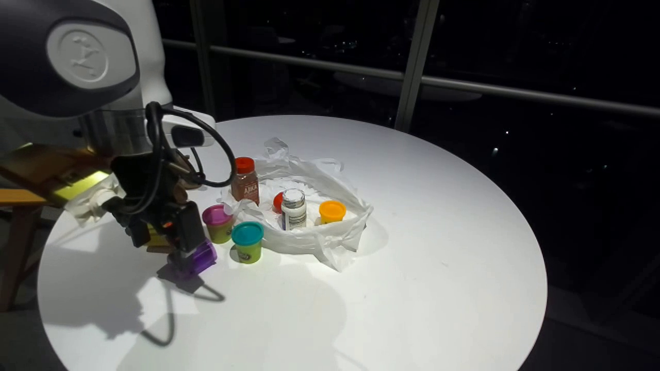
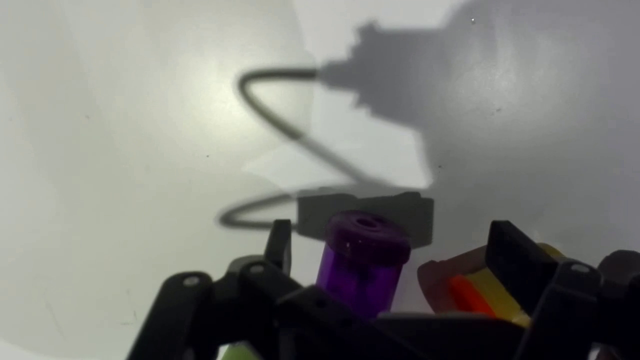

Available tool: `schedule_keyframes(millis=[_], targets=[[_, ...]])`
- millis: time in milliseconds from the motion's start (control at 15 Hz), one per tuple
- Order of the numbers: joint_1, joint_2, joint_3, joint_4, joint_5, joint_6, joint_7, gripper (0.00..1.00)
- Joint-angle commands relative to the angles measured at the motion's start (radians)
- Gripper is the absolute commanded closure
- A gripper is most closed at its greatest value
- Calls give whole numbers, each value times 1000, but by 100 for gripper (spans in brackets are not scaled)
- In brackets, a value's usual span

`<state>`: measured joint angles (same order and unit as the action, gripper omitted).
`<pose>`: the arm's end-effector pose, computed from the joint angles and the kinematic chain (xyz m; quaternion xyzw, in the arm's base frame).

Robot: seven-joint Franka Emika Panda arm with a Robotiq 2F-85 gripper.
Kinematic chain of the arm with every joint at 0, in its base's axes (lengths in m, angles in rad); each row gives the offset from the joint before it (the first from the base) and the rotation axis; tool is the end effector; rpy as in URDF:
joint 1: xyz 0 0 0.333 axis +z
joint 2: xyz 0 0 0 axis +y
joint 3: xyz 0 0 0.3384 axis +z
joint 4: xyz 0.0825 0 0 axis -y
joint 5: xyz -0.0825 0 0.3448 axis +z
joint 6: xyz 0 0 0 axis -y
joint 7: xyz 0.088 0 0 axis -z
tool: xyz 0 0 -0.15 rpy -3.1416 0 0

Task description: Put all the contents in the white plastic bag

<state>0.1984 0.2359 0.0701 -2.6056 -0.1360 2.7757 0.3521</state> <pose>0.4014 0.1162 0.1825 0.9992 0.0218 -0.0262 0.0231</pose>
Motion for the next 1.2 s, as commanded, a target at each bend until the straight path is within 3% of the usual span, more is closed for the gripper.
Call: schedule_keyframes(millis=[0,600,933,1133], targets=[[11,2,-10,4,10,-2,-9,0],[30,25,-39,3,-25,53,15,0],[95,77,-134,5,-73,226,73,0],[135,129,-180,16,-47,248,52,0]])
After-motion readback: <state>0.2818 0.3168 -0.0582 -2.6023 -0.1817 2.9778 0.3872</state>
